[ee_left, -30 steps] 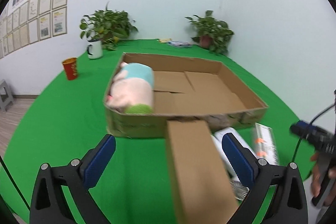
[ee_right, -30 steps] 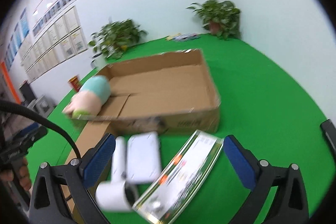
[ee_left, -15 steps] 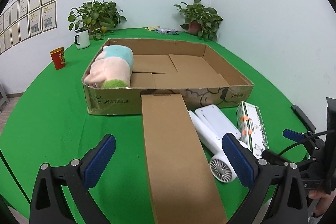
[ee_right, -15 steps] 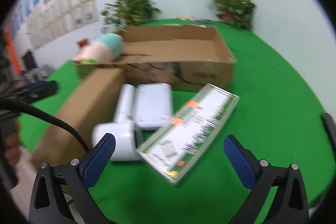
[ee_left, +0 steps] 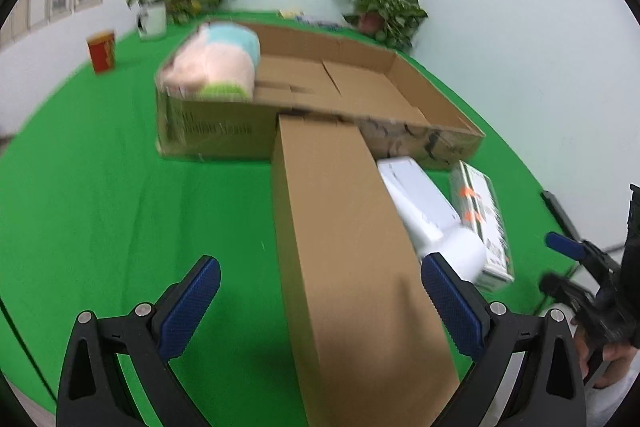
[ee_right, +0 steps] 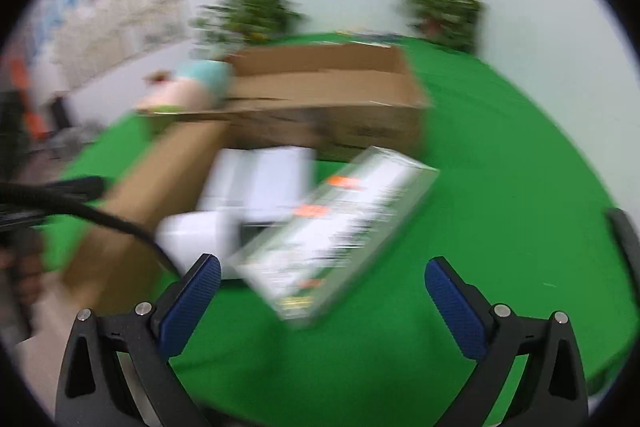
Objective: Organize objects
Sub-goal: 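Grasp the long brown cardboard insert with the right gripper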
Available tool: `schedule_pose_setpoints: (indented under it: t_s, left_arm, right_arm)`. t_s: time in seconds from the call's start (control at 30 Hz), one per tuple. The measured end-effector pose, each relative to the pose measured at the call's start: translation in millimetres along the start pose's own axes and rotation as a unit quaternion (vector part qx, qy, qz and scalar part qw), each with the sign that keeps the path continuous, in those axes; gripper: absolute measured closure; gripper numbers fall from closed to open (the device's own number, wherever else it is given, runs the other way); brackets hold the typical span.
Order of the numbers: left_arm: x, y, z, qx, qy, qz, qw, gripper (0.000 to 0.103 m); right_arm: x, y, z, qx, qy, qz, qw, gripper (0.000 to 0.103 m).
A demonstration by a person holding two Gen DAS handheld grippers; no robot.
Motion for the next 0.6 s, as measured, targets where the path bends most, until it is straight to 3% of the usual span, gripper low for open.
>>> schedule_pose_setpoints:
  t_s: [0.07,0.17,0.23,0.33,0.4,0.47,0.6]
  left_arm:
    - [-5,7,-3,-0.038,0.023,0.022,0.9988,0.003]
    - [-12,14,-8,-0.077,0.058,0.043,0.9944,0.010]
    - [-14,14,-11,-0.089,0.071,0.041,0.9926,0.013]
    - [-18,11,-15,-0.117,0.095,0.036,0.9879,0.024]
    - [-19,12,-16,-0.120,0.099,0.031,0.9873,0.025]
    - [-21,13,-17,-0.118,0.108,0.025,0.9868,0.031]
    - [-29,6,-18,-0.131,0.118,0.016,0.9842,0.033]
  right_arm:
    - [5,32,3,0.077,-0.010,0.018,0.997,0.001]
    - [8,73,-2,0.159,-0.013,0.030,0.987,0.001]
    - [8,96,-9,0.182,-0.006,0.042,0.982,0.001]
    - [6,124,-26,0.168,0.017,0.066,0.983,0.001]
    - [5,136,-35,0.147,0.033,0.078,0.986,0.001]
    - [4,147,-40,0.115,0.044,0.092,0.988,0.001]
    - [-3,162,-49,0.047,0.055,0.131,0.989,0.000]
Point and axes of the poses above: each gripper's, at about its wrist camera, not at the fingertips, and z roughly against the way its jaws point, y to its left, x to its top, the point moved 3 cm from there along -z, roughly the way its jaws point, and after that the axes turned 9 degrees about z, right-handed, at the moved point
